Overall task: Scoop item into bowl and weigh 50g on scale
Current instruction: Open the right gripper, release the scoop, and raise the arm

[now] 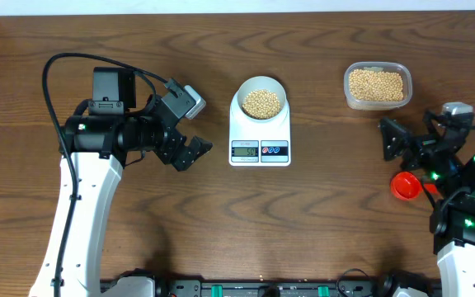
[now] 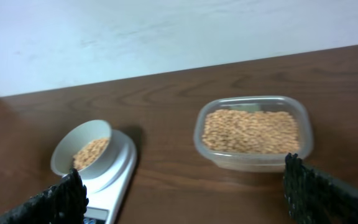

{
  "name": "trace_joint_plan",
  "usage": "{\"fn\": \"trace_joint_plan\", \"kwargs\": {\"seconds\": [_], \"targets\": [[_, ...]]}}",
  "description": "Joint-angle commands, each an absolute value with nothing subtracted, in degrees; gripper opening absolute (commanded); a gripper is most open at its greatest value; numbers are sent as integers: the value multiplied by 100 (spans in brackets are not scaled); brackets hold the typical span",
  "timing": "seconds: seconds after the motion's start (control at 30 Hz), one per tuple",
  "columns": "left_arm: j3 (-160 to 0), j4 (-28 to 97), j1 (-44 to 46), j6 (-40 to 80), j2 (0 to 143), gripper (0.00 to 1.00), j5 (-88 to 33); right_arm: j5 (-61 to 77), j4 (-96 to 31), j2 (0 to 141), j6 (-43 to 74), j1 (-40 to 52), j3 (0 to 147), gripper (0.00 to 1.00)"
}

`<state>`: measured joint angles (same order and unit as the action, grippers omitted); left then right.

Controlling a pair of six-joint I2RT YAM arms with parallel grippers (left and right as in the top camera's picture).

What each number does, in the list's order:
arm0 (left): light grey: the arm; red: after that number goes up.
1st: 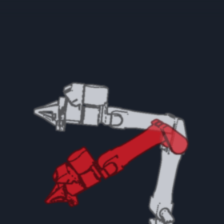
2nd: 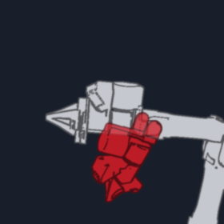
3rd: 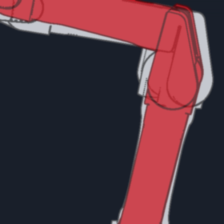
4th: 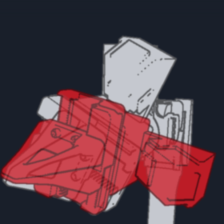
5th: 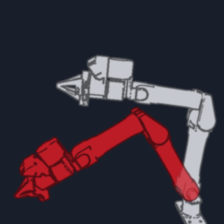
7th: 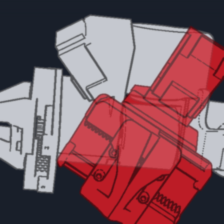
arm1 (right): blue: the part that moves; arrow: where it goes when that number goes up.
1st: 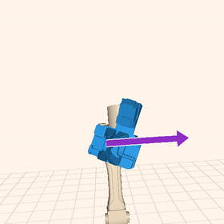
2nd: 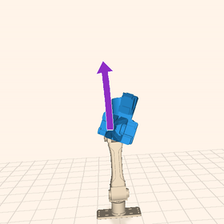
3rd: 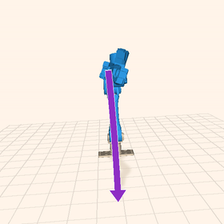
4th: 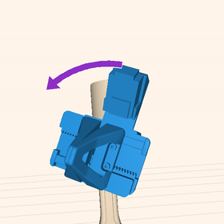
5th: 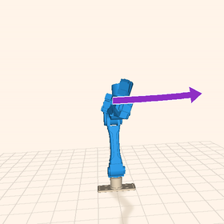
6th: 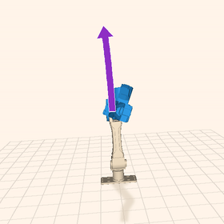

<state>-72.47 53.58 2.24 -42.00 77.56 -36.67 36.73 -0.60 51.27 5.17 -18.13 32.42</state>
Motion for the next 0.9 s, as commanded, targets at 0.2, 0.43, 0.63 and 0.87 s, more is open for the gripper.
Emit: {"fn": "trace_joint_plan", "kwargs": {"seconds": [0.2,0.43,0.63,0.87], "targets": [[-7411,5371,200,-4191,7706,98,-3638,3793,-355,5140,764,-1754,3297,99],[-7411,5371,200,-4191,7706,98,-3638,4119,-364,5135,370,-1745,3297,99],[-7411,5371,200,-4191,7706,98,-3638,4195,-325,5122,89,-1531,3297,99],[-7411,5371,200,-4191,7706,98,-3638,3992,-351,5122,-99,-1286,3297,99]]}}
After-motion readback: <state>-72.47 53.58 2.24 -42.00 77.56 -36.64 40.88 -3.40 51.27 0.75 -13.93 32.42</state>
